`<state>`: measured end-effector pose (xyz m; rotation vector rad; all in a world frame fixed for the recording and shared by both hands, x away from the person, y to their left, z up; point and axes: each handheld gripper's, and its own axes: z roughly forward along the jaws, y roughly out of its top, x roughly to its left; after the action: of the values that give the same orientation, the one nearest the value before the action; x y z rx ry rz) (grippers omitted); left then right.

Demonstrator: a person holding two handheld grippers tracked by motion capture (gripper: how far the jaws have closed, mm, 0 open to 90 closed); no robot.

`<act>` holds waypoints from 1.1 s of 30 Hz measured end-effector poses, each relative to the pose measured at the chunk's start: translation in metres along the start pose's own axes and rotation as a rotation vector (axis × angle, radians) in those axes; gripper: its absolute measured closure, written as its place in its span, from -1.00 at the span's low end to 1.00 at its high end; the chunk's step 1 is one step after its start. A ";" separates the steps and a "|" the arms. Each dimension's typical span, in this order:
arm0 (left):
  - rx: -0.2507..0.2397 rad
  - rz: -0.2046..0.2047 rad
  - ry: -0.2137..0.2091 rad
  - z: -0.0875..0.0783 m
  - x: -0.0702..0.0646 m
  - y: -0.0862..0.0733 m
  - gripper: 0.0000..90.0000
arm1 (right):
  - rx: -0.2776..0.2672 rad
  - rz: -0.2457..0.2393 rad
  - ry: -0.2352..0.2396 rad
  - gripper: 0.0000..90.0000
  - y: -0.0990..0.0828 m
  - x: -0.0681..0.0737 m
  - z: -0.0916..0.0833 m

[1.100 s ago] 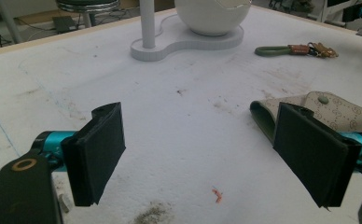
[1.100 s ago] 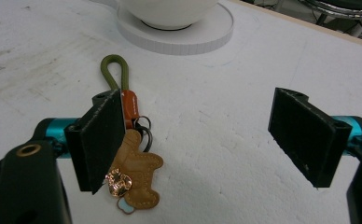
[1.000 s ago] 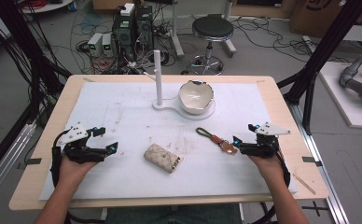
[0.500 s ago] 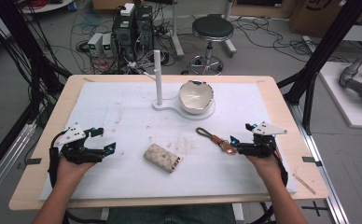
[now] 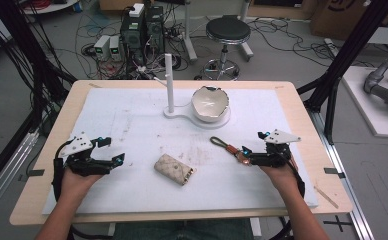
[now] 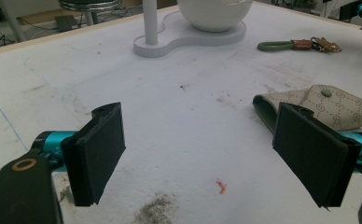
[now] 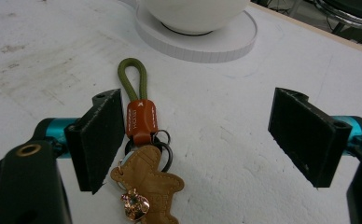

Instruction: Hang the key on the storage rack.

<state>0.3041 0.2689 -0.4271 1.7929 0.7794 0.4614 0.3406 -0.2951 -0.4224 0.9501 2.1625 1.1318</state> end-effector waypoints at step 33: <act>0.034 0.007 0.014 -0.005 0.001 -0.006 -0.63 | 0.148 -0.083 0.110 -0.56 0.010 0.014 0.046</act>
<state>0.2999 0.2737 -0.4307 1.8257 0.7952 0.4688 0.3678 -0.2581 -0.4389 0.8698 2.3787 1.0180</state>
